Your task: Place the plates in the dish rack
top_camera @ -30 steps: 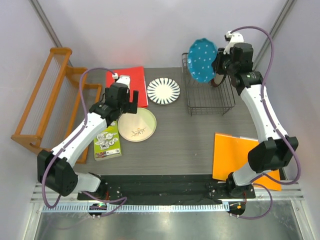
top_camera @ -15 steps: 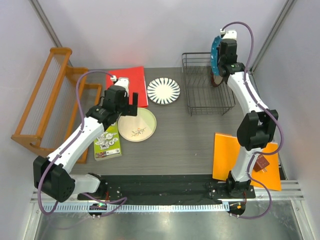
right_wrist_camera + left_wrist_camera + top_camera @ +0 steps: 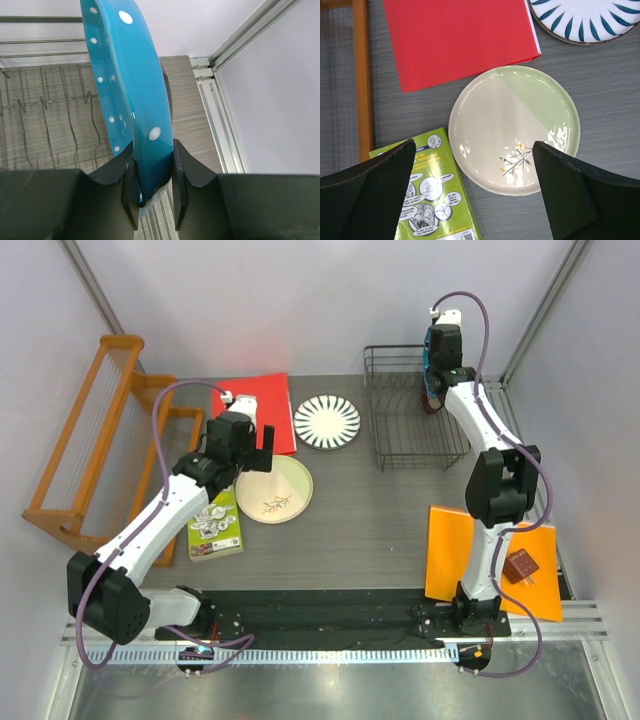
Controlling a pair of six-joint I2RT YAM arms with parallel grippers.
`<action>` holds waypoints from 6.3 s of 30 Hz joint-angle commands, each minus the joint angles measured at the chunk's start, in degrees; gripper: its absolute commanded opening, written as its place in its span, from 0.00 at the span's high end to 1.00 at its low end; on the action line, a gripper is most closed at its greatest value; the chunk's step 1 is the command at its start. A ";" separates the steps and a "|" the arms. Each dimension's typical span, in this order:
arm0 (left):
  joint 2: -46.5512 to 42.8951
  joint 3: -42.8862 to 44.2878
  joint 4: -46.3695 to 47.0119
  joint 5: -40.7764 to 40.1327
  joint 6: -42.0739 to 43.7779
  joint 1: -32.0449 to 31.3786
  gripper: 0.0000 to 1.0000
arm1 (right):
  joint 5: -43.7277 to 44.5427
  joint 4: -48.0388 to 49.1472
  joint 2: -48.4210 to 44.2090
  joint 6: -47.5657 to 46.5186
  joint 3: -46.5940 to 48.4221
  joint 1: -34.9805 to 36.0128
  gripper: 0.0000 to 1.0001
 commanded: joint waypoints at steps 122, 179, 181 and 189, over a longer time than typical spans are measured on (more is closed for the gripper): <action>11.33 -27.54 22.34 43.61 -26.37 -1.14 0.39 | -65.81 25.38 -29.84 40.95 -82.94 8.62 0.25; 1.41 1.56 0.55 -1.74 3.07 2.99 0.01 | -18.99 10.53 -19.46 10.81 -7.98 2.65 0.99; 0.19 0.51 0.55 1.67 2.37 2.99 0.01 | -14.50 12.11 -15.59 9.58 -4.65 2.65 0.99; -0.43 -1.43 0.55 6.44 0.08 3.17 0.00 | -5.97 10.45 -2.75 3.78 9.07 2.74 0.99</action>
